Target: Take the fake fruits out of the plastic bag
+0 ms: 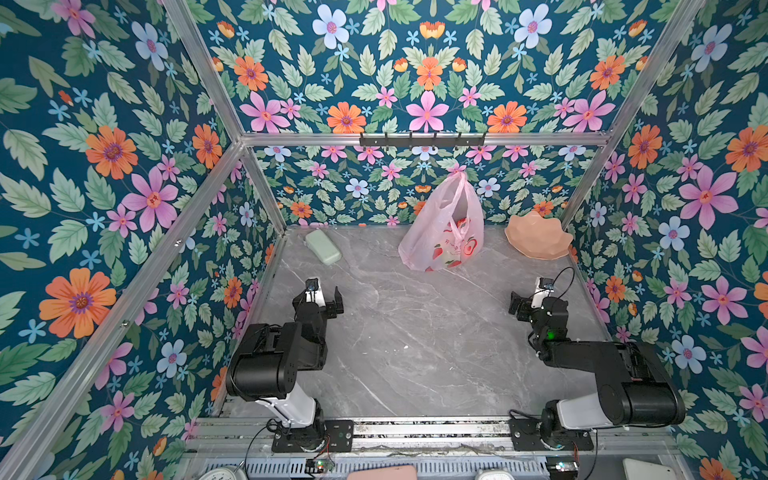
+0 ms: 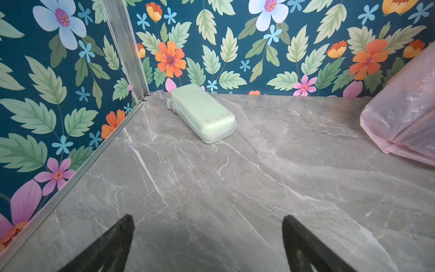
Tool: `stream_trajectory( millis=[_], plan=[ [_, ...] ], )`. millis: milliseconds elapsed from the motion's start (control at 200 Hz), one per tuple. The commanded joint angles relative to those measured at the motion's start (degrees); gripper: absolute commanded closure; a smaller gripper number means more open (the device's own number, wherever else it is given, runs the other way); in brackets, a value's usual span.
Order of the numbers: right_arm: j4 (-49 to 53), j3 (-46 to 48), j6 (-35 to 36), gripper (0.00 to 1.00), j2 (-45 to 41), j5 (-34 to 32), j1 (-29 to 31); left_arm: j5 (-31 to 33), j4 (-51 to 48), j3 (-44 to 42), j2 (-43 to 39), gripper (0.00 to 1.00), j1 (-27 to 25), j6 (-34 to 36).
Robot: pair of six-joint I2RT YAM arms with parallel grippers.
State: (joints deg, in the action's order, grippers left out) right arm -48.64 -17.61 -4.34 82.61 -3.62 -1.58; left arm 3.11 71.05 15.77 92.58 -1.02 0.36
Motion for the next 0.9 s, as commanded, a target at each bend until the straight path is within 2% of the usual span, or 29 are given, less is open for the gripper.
stream_trajectory(
  millis=[0, 145, 245, 315, 440, 540, 615, 650, 730, 825, 890],
  plan=[
    [-1.83, -0.04, 0.06, 0.01, -0.26, 0.14, 0.00, -1.62, 2.40, -0.93, -1.17, 0.00, -0.03, 0.77],
    [3.72, -2.09, 2.78, 0.01, -2.46, 6.79, 0.00, -1.00, 0.55, -3.46, -8.20, 0.00, -0.39, 0.81],
    [13.50, -5.60, 3.09, 0.01, -6.20, 7.92, 0.01, -0.04, -7.65, -2.54, -14.53, 0.00, -0.39, -1.05],
    [15.07, -5.21, 2.90, 0.01, -9.48, 8.66, 0.05, -0.20, -13.11, -1.60, -18.89, 0.00, -0.34, -2.84],
    [22.27, -4.93, 1.58, 0.01, -19.23, 9.13, 0.27, 0.42, -19.51, 0.29, -26.63, 0.00, -0.39, -9.71],
    [29.97, -6.18, -0.73, 0.01, -28.80, 10.73, 0.25, 4.68, -30.43, 4.58, -32.37, 0.00, -0.39, -18.91],
    [34.05, -7.09, -5.01, 0.01, -35.70, 10.58, 0.28, 9.13, -45.21, 10.95, -35.88, 0.00, -0.39, -27.26],
    [36.93, -8.27, -7.12, 0.01, -38.37, 10.25, 0.25, 8.72, -51.76, 13.93, -37.08, 0.00, -0.39, -27.14],
    [46.03, -13.24, -11.63, 0.01, -42.18, 8.91, 0.19, 6.77, -60.14, 18.40, -38.33, 0.00, -0.39, -25.99],
    [60.48, -20.75, -21.84, 0.01, -42.47, 2.20, 0.26, 6.44, -64.37, 20.17, -38.44, 0.00, -0.37, -29.41],
    [68.25, -24.81, -27.78, 0.01, -41.42, -2.90, 0.11, 6.02, -65.12, 20.53, -37.73, 0.00, -0.35, -35.11]
  ],
)
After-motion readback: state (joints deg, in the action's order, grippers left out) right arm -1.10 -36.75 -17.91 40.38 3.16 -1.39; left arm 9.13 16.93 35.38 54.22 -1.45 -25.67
